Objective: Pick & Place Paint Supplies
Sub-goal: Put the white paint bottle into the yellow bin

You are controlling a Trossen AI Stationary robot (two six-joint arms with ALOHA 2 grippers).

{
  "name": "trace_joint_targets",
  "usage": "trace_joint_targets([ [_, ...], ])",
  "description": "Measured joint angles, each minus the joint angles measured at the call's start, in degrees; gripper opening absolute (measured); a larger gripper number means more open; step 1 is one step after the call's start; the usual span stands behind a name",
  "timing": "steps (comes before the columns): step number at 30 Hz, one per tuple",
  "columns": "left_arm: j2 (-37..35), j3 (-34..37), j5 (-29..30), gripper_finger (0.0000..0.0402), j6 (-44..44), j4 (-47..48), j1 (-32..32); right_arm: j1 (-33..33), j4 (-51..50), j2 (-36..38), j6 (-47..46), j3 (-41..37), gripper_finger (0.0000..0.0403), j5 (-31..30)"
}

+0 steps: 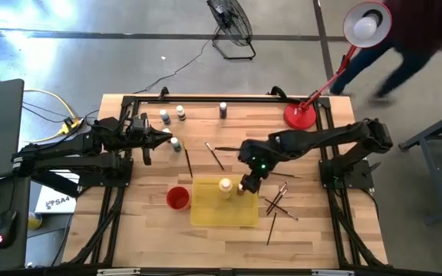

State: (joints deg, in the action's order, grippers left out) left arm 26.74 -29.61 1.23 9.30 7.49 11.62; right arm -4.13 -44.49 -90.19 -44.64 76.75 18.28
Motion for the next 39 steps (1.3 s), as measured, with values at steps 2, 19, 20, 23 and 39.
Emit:
trace_joint_targets([
  [2, 0.0, 0.0, 0.0, 0.0000, 0.0, 0.0, 0.0, 0.5, 0.0, 0.8, 0.1, 0.0, 0.0242, -0.2],
  [19, 0.0, 0.0, -0.2, 0.0000, 0.0, 0.0, 0.0, 3.1, -14.9, 10.0, -0.7, 0.0, 0.0092, -19.1],
  [20, 0.0, 0.0, -0.2, 0.0000, 0.0, 0.0, 0.0, 2.9, -17.1, 10.3, -2.7, 0.0, 0.0087, -21.4],
  [23, 0.0, 0.0, -0.2, 0.0000, 0.0, 0.0, 0.0, 2.8, -23.4, 10.9, -7.7, 0.0, 0.0079, -25.8],
  [39, 0.0, 0.0, -0.2, 0.0000, 0.0, 0.0, 0.0, 2.7, -26.4, 10.8, 1.2, 0.0, 0.0078, -21.5],
])
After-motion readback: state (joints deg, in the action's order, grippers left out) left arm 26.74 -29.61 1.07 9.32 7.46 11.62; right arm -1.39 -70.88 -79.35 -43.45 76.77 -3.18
